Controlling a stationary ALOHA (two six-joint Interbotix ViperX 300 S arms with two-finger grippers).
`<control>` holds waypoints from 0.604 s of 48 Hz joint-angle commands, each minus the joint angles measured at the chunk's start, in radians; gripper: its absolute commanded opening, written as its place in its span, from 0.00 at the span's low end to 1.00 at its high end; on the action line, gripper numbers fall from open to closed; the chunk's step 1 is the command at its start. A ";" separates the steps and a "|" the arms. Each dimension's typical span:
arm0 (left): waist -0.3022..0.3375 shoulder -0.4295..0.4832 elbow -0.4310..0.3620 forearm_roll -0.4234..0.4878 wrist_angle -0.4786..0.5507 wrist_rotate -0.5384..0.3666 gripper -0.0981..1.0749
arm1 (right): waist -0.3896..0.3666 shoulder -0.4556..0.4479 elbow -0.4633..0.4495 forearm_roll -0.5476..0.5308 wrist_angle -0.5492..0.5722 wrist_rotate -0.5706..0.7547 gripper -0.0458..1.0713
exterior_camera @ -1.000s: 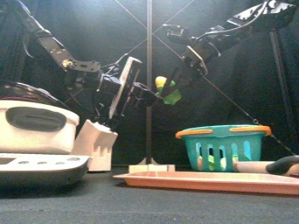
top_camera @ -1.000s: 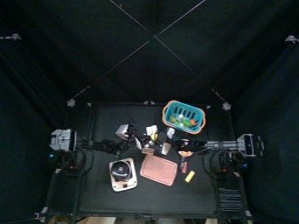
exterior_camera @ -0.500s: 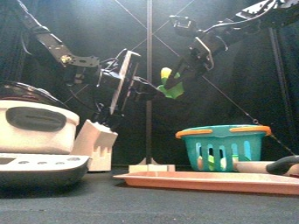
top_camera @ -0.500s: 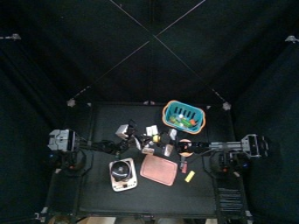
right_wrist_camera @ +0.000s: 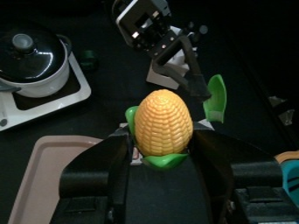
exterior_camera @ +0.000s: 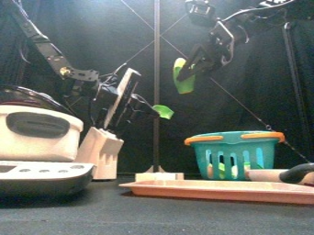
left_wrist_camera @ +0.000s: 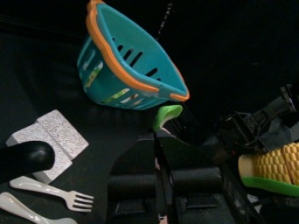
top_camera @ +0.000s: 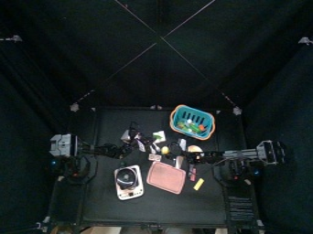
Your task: Remove corn husk
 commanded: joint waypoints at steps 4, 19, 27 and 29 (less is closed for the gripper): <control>0.000 -0.023 -0.014 0.017 -0.006 0.003 0.33 | -0.006 -0.026 -0.005 0.000 -0.005 0.002 0.59; -0.003 -0.025 -0.018 0.023 -0.006 0.003 0.33 | -0.006 -0.029 0.002 0.005 -0.005 0.002 0.59; -0.006 -0.025 -0.020 0.023 -0.006 0.003 0.33 | -0.008 -0.041 0.005 0.011 -0.005 0.002 0.59; -0.006 -0.025 -0.020 0.025 -0.006 0.003 0.33 | -0.006 -0.051 0.008 0.011 -0.005 0.002 0.59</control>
